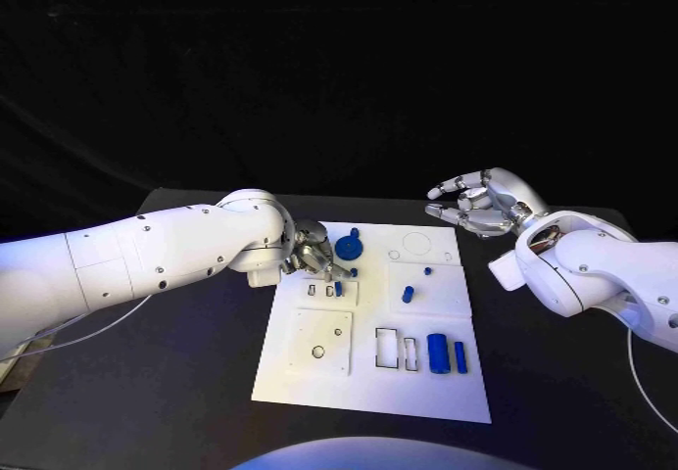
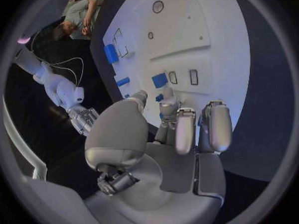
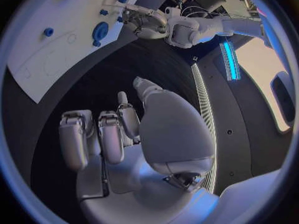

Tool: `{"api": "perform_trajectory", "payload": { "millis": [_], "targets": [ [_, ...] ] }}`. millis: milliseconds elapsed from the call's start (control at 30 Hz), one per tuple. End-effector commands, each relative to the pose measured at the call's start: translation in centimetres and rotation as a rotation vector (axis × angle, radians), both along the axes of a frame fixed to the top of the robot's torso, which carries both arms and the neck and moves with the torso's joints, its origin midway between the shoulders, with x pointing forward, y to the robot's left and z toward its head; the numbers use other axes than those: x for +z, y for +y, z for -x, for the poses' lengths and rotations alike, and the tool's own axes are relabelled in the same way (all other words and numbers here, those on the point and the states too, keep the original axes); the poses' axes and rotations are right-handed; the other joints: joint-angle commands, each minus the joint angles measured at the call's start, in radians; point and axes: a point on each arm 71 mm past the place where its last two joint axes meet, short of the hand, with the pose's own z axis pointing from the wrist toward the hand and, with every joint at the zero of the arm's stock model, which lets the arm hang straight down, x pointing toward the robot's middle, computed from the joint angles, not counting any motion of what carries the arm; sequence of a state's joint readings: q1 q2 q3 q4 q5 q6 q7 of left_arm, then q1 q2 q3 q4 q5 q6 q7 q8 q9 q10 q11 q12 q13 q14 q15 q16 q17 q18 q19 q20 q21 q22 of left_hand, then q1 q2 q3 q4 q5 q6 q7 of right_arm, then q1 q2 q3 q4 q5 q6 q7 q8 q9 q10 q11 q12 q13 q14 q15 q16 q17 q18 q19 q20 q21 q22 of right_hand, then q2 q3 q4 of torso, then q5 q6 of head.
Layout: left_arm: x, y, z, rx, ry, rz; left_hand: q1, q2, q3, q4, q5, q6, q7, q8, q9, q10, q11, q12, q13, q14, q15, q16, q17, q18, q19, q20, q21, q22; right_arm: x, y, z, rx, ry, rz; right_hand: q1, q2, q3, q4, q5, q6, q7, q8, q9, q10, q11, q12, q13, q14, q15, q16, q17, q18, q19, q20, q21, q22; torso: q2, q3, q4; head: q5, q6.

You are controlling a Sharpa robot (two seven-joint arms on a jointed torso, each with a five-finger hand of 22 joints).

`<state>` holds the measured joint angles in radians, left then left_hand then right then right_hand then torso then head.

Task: Assemble the parts on the task board

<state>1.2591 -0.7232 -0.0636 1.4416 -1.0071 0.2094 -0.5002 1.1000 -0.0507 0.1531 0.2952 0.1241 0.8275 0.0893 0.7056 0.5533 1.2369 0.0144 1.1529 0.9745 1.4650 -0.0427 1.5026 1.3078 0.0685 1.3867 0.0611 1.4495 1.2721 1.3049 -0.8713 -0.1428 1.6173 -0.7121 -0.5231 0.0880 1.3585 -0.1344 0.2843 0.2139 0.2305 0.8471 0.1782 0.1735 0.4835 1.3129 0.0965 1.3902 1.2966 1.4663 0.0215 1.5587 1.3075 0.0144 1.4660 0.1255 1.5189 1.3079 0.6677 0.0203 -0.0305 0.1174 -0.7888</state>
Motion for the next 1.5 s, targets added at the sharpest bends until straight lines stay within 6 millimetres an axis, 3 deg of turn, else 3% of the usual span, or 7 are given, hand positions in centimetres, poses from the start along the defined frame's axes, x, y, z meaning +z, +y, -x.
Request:
{"api": "perform_trajectory", "payload": {
  "millis": [33,533,733,833,1500],
  "targets": [
    [-0.1,-0.2,0.0,-0.025,0.019,-0.032,-0.012,0.000,-0.004,0.000,-0.001,-0.009,-0.001,0.006,0.001,0.001,0.001,0.003,-0.002,0.078,-0.004,0.004,0.155,-0.008,0.008,-0.002,0.006,0.002,-0.1,0.1,0.0,0.013,0.002,0.021,0.000,-0.009,0.002,0.006,0.005,-0.004,0.004,0.005,0.000,-0.007,0.002,-0.006,-0.001,0.090,0.001,-0.006,0.205,0.002,0.070,0.000,-0.005,0.221,0.002,-0.0012,0.0003,0.000,-0.003],
    [-0.5,-0.9,0.0,-0.045,0.034,-0.044,-0.012,0.002,-0.004,-0.001,0.000,-0.010,-0.001,0.006,0.002,0.000,0.001,0.004,-0.002,0.078,-0.004,0.005,0.156,-0.008,0.008,-0.002,0.006,0.002,-0.1,0.2,-0.1,0.013,0.002,0.025,-0.002,-0.009,0.001,0.008,0.005,-0.005,0.004,0.006,-0.001,-0.007,0.002,-0.006,-0.001,0.090,0.001,-0.007,0.204,0.002,0.069,0.000,-0.007,0.220,0.002,-0.0016,0.0003,-0.002,-0.011],
    [-0.6,-1.1,0.1,-0.056,0.040,-0.048,-0.008,0.006,-0.004,-0.002,0.002,-0.011,-0.001,0.008,0.005,-0.002,0.001,0.005,-0.001,0.078,-0.004,0.006,0.158,-0.009,0.009,-0.001,0.007,0.005,-0.1,0.2,-0.1,0.015,0.001,0.029,-0.002,-0.009,0.001,0.008,0.005,-0.005,0.004,0.006,-0.001,-0.007,0.002,-0.006,-0.001,0.090,0.001,-0.007,0.204,0.002,0.069,0.000,-0.007,0.220,0.001,-0.0001,0.0018,-0.002,-0.014],
    [-0.6,-1.2,0.2,-0.063,0.042,-0.051,0.023,0.021,0.013,-0.003,0.010,-0.020,-0.001,0.012,0.011,-0.010,0.001,0.005,-0.004,0.078,-0.003,0.007,0.159,-0.008,0.007,0.000,0.007,0.003,-0.2,0.2,-0.1,0.016,0.002,0.031,-0.002,-0.009,0.001,0.009,0.006,-0.006,0.004,0.006,-0.001,-0.008,0.002,-0.006,-0.002,0.090,0.001,-0.007,0.203,0.002,0.068,0.000,-0.008,0.219,0.001,-0.0004,0.0014,-0.002,-0.016],
    [-0.7,-1.5,0.4,-0.076,0.058,-0.052,0.087,0.021,0.058,-0.004,0.009,-0.029,0.000,0.014,0.019,-0.017,0.002,0.009,-0.005,0.078,-0.002,0.011,0.164,-0.008,0.005,0.002,0.007,0.005,-0.3,0.5,-0.1,0.025,0.002,0.039,-0.002,-0.009,0.002,0.009,0.007,-0.006,0.004,0.006,-0.001,-0.009,0.002,-0.007,-0.003,0.090,0.001,-0.007,0.204,0.003,0.068,0.000,-0.008,0.219,0.002,-0.0006,0.0010,-0.002,-0.019]
  ]
}}
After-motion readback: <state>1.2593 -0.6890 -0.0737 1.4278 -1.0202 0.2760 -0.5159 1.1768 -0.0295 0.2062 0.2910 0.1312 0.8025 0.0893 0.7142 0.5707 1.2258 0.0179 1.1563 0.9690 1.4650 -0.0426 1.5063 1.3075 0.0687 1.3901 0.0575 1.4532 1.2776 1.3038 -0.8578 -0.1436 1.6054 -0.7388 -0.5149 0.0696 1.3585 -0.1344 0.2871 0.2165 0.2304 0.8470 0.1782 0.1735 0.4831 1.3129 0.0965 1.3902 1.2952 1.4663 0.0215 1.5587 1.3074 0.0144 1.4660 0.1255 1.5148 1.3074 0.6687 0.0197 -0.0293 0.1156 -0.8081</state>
